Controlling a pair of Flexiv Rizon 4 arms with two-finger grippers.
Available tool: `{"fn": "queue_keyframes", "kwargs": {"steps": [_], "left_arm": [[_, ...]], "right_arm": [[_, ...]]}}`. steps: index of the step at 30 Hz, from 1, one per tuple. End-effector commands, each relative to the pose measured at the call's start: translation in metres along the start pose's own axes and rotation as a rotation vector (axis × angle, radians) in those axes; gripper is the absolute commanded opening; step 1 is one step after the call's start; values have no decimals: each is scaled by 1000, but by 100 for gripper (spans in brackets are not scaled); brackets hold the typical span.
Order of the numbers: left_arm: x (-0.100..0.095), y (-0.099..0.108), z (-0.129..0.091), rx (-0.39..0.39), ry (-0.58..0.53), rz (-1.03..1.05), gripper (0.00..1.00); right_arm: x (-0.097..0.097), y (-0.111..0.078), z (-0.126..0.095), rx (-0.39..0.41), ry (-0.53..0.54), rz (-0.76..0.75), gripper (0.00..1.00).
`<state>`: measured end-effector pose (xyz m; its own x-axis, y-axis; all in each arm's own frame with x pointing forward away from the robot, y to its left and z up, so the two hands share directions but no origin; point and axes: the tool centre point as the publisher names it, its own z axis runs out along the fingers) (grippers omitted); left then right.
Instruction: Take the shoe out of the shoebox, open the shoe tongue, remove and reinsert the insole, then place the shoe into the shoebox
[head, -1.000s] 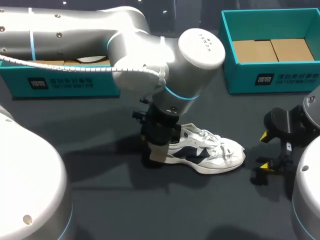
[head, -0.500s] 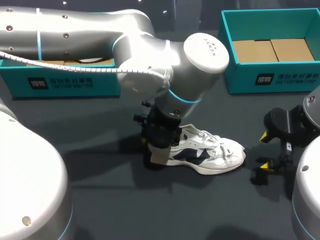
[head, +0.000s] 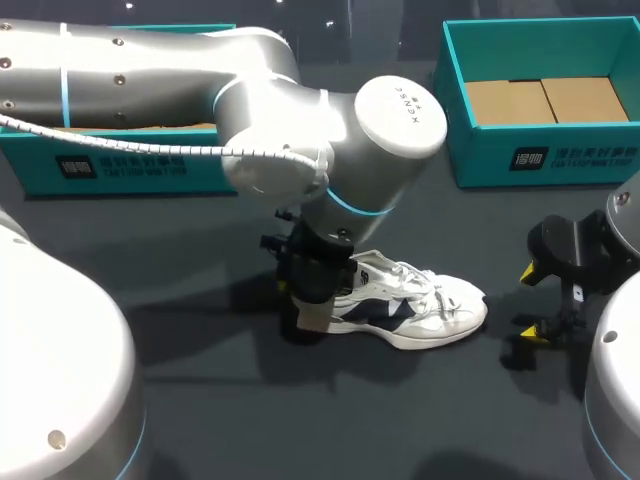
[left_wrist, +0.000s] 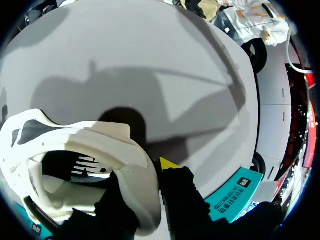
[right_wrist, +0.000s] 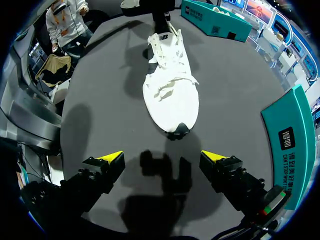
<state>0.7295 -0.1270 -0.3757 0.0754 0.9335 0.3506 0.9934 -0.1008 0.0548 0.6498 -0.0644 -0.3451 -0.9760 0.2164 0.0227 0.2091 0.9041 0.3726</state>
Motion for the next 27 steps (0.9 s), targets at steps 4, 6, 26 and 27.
{"fn": "queue_keyframes", "kwargs": {"steps": [4,6,26,27], "left_arm": [[8,2,-6,-16,-31,8,49],[11,3,-12,-13,-51,13,87],[80,-38,-110,221,-338,-45,100],[80,-38,-110,221,-338,-45,100]], "right_arm": [[2,-1,-1,0,-3,0,100],[2,-1,-1,0,-3,0,100],[2,-1,-1,0,-3,0,100],[2,-1,-1,0,-3,0,100]]}}
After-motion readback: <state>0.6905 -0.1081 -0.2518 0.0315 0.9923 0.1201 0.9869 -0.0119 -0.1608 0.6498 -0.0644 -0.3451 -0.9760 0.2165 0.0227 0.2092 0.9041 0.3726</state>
